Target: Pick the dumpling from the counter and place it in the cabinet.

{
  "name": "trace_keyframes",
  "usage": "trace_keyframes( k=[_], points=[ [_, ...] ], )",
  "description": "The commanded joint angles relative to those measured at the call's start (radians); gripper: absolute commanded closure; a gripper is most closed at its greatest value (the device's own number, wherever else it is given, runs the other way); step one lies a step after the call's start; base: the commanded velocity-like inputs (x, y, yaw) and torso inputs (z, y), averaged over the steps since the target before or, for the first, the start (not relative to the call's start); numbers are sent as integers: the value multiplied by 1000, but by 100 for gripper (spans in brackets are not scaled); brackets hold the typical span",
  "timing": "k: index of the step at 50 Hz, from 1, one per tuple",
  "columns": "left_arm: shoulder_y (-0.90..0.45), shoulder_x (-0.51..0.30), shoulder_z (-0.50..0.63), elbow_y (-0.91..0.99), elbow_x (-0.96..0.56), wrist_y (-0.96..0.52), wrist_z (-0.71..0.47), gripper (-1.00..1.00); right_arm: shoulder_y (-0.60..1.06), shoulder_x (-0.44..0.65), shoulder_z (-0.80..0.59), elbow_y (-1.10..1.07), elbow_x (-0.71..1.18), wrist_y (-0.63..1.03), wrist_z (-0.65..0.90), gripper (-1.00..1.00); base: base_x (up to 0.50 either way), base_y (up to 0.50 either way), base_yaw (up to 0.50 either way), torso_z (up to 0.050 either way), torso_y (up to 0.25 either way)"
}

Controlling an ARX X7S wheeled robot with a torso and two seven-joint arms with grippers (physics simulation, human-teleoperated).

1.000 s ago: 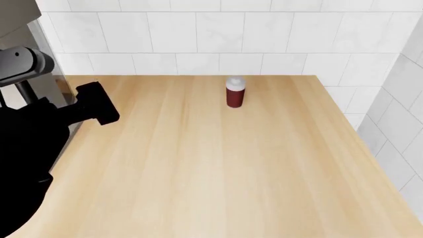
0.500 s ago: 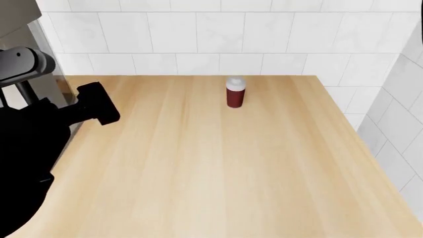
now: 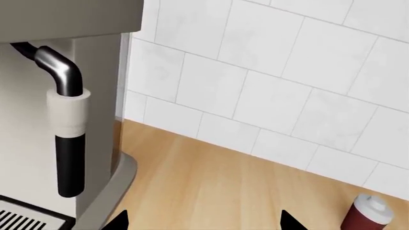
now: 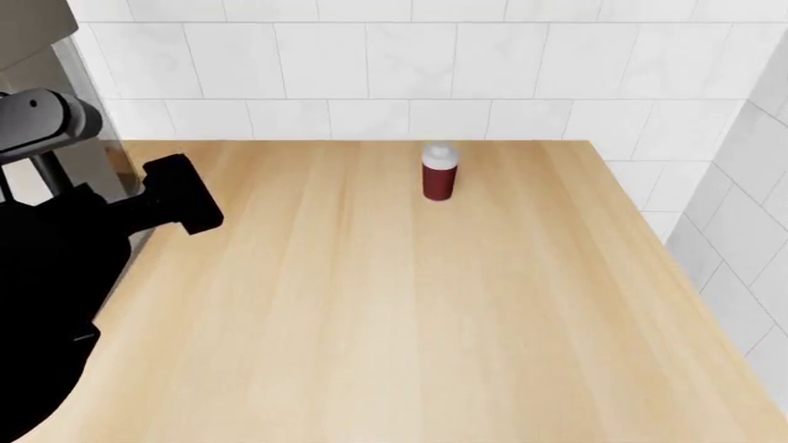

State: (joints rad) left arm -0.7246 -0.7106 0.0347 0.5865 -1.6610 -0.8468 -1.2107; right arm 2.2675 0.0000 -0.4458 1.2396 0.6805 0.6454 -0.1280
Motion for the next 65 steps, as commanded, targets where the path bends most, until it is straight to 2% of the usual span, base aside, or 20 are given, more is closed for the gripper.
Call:
trace_keyframes(
  k=[1,4,8,13,27,43,65],
  points=[
    [2,-3,1,2,-2,4,-1,-100,-37,1,-118,67,34,-48,-5,-100,0,0,0,0,0],
    [2,-3,1,2,-2,4,-1,-100,-19,3,-143,45,47,-116,-20,-100,0,0,0,0,0],
    [2,-4,2,2,-1,5,0,-100,-82,79,-122,-245,95,-47,52,-100,0,0,0,0,0],
    [2,-5,3,2,-2,6,0,-100,-130,138,-93,-480,145,-9,97,-100,0,0,0,0,0],
    [2,-7,6,2,-2,10,0,-100,-180,196,-5,-762,283,52,133,-100,0,0,0,0,0],
    [2,-10,10,3,-2,15,0,-100,-224,212,102,-907,423,55,139,-100,0,0,0,0,0],
    [-1,-13,17,0,-1,22,2,-100,-261,206,194,-977,621,129,152,-100,0,0,0,0,0]
  ],
)
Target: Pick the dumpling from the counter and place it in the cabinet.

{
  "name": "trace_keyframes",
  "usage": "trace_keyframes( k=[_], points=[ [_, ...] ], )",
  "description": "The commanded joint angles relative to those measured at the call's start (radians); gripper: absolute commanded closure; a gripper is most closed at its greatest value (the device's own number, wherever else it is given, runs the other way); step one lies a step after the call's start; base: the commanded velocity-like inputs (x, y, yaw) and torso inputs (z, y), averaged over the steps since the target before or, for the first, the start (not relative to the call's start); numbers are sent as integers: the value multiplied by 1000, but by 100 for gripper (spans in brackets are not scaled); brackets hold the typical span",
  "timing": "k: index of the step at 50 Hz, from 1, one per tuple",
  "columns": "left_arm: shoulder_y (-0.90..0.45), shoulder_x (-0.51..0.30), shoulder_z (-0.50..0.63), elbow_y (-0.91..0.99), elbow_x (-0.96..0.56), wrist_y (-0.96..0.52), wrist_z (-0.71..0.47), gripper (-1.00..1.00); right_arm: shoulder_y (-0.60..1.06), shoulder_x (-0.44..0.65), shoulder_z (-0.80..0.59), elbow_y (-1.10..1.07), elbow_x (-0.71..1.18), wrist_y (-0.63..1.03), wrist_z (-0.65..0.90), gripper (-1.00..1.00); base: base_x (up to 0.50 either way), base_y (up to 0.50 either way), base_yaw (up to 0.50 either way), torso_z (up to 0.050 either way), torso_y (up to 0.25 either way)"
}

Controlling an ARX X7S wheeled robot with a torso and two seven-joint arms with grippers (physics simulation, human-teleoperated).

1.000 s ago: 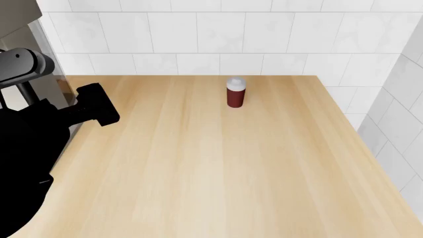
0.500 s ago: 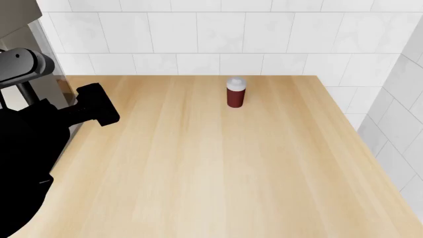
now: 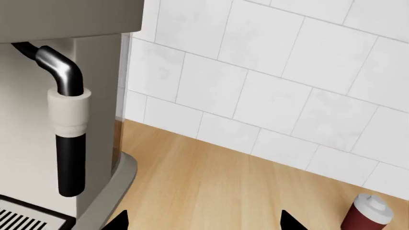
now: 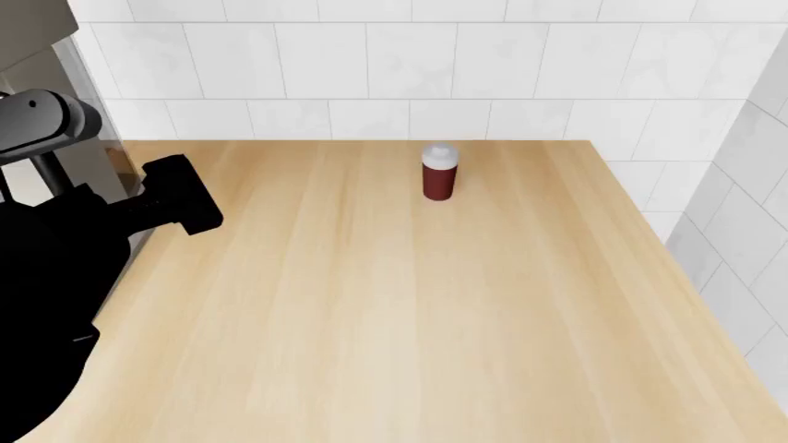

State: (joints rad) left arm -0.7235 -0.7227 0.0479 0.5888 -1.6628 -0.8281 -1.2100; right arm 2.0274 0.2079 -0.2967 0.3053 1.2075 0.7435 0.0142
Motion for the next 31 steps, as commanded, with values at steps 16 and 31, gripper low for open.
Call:
trace_keyframes(
  k=[16,31],
  points=[
    [3,-5,6,2,0,9,3,-100,-59,-16,107,-94,281,106,57,-100,0,0,0,0,0],
    [6,-8,9,6,-2,14,1,-100,-87,-15,107,-87,435,206,111,-100,0,0,0,0,0]
  ],
)
